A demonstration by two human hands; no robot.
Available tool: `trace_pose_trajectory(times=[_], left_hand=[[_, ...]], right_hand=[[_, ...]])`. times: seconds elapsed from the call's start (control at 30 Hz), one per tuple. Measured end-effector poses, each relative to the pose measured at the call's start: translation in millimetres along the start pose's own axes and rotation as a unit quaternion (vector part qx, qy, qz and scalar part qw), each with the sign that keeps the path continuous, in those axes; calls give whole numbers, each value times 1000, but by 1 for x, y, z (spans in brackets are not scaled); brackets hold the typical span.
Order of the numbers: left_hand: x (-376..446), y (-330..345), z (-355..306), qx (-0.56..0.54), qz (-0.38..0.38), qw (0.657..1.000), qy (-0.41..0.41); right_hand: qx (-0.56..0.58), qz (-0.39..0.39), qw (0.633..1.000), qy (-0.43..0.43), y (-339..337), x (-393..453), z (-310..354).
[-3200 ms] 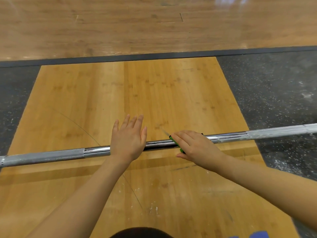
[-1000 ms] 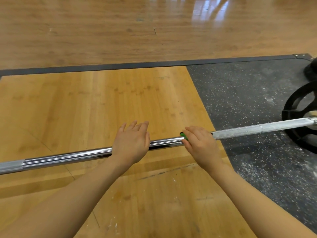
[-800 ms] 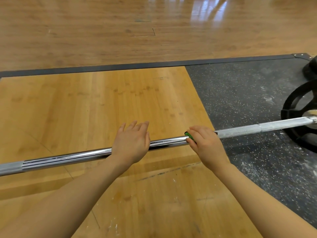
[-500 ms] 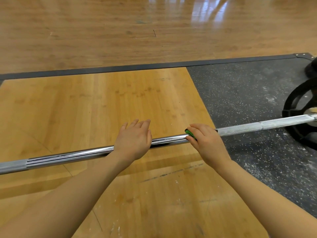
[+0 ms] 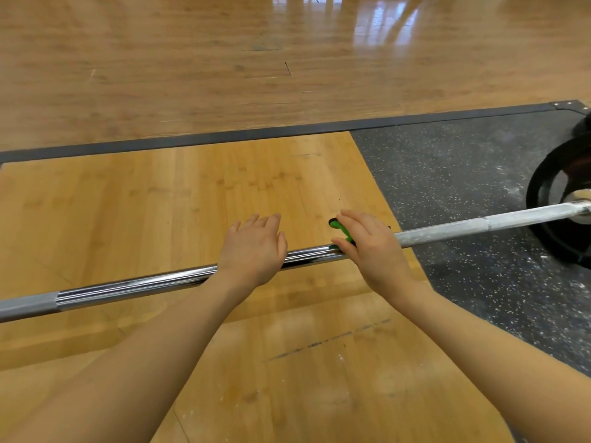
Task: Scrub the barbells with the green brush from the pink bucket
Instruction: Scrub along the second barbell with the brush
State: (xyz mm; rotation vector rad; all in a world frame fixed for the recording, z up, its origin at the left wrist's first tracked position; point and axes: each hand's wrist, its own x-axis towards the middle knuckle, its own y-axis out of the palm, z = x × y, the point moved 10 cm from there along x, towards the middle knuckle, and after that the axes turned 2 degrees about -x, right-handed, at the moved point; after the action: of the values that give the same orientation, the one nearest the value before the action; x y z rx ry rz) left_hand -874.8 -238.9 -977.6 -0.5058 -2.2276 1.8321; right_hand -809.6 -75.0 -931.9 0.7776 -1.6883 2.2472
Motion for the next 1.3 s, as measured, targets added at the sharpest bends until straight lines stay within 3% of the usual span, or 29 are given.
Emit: trace_pose_trajectory(times=[0.63, 1.07, 1.3], left_hand=[[77, -30, 32, -16, -48, 998, -43], [119, -30, 46, -21, -39, 998, -35], [102, -39, 64, 33, -89, 995, -14]], right_hand=[[8, 8, 999, 53, 23, 38, -22], [-20, -20, 1000, 3, 55, 94, -10], [-70, -23, 997, -11, 93, 87, 8]])
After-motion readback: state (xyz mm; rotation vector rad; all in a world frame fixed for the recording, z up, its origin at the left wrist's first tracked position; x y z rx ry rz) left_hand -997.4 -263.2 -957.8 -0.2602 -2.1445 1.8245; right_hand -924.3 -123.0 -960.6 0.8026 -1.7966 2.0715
